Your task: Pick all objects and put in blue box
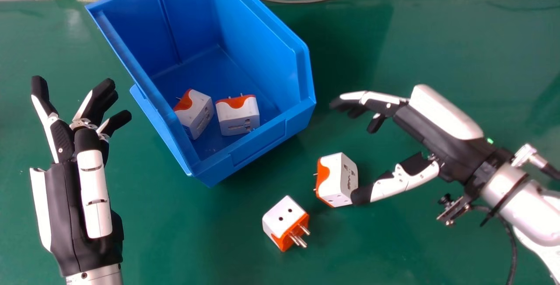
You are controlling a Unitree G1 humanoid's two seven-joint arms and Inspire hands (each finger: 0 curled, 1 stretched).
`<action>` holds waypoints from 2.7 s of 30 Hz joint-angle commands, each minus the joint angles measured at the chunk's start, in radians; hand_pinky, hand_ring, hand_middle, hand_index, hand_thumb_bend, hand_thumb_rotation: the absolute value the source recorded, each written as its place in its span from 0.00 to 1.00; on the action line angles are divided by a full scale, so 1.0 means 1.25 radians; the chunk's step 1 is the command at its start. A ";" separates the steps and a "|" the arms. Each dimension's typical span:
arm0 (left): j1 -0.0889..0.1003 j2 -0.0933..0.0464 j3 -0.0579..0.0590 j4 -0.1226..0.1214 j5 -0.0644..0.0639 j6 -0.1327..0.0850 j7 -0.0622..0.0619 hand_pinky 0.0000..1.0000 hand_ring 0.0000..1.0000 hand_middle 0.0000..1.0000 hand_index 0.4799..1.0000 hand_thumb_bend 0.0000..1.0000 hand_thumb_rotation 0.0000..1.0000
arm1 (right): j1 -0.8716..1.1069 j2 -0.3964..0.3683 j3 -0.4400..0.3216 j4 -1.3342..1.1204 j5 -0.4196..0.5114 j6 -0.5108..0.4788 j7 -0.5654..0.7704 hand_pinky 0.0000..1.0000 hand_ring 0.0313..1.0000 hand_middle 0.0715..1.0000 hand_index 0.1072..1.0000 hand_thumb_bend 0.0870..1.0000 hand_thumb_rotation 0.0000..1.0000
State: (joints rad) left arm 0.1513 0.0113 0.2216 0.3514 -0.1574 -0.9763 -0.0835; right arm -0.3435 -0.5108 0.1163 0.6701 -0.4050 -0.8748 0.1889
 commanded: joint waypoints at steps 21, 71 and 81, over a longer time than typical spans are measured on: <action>-0.005 0.011 0.007 -0.002 0.005 -0.018 0.001 0.77 0.85 0.84 0.66 0.48 0.93 | -0.103 -0.006 0.069 0.115 -0.072 -0.056 -0.098 0.83 0.90 0.93 0.96 1.00 0.58; -0.004 0.005 0.007 0.001 0.016 -0.025 0.011 0.77 0.84 0.84 0.64 0.47 0.93 | -0.274 0.039 0.388 0.324 -0.406 0.113 -0.461 0.78 0.89 0.92 0.93 1.00 0.50; 0.001 0.008 0.002 -0.004 0.007 -0.029 0.010 0.77 0.84 0.84 0.64 0.48 0.93 | -0.283 0.061 0.420 0.351 -0.411 0.116 -0.503 0.64 0.82 0.87 0.88 1.00 0.39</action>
State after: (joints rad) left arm 0.1493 0.0164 0.2219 0.3641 -0.1495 -0.9911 -0.0686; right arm -0.6764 -0.4459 0.6283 1.1072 -0.9134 -0.7162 -0.4334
